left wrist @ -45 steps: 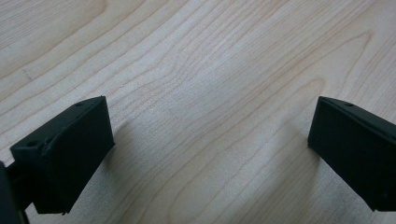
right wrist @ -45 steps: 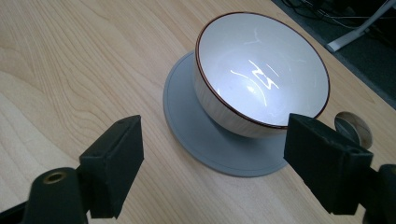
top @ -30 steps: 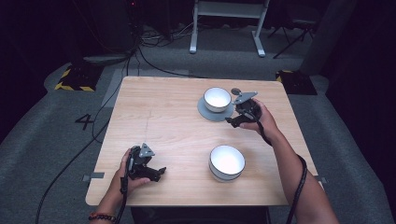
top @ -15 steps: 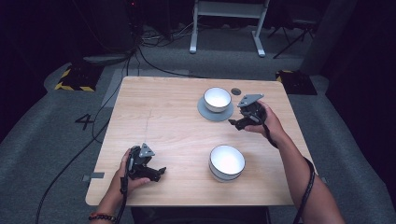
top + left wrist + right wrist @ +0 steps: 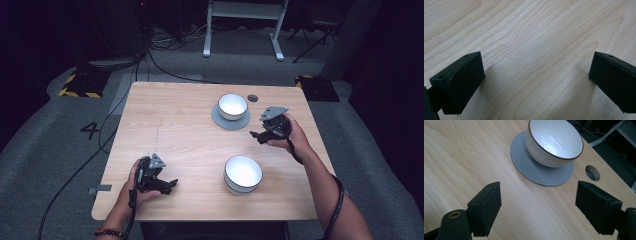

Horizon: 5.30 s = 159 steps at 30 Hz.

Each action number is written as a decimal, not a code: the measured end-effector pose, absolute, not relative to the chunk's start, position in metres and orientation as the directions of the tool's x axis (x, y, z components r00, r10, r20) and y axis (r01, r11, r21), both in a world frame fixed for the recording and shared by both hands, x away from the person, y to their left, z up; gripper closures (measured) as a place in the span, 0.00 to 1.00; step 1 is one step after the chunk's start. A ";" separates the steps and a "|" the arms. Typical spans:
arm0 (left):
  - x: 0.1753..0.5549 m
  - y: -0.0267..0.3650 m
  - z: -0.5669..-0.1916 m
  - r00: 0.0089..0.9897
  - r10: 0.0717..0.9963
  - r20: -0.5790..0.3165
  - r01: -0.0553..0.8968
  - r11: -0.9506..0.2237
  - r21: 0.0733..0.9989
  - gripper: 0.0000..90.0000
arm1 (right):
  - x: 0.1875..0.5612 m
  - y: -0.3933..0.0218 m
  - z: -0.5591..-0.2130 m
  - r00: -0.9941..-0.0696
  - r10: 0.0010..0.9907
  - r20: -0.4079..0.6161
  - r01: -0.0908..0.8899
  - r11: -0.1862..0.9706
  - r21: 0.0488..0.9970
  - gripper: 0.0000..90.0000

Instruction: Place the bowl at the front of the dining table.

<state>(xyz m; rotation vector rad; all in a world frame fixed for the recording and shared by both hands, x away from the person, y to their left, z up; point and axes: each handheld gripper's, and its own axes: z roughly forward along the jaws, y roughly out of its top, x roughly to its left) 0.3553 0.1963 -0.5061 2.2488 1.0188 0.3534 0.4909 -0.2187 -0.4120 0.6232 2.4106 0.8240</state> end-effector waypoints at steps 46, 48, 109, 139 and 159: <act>0.355 0.196 -0.506 0.663 0.748 -0.017 0.577 -0.496 0.649 0.00 | 0.445 -0.263 -0.420 -0.759 0.572 -0.312 0.250 0.698 0.671 0.22; 0.355 0.196 -0.506 0.663 0.748 -0.017 0.577 -0.497 0.648 0.00 | 0.443 -0.264 -0.422 -0.757 0.579 -0.302 0.265 0.696 0.667 0.22; 0.355 0.196 -0.506 0.659 0.752 -0.020 0.581 -0.491 0.650 0.00 | 0.389 -0.301 -0.466 -0.751 0.619 -0.232 0.358 0.676 0.644 0.22; 0.355 0.196 -0.507 0.658 0.753 -0.024 0.581 -0.487 0.652 0.00 | 0.360 -0.340 -0.494 -0.716 0.686 -0.128 0.439 0.585 0.682 0.22; 0.356 0.195 -0.507 0.656 0.754 -0.033 0.588 -0.483 0.648 0.00 | 0.352 -0.368 -0.505 -0.712 0.702 -0.016 0.465 0.488 0.739 0.20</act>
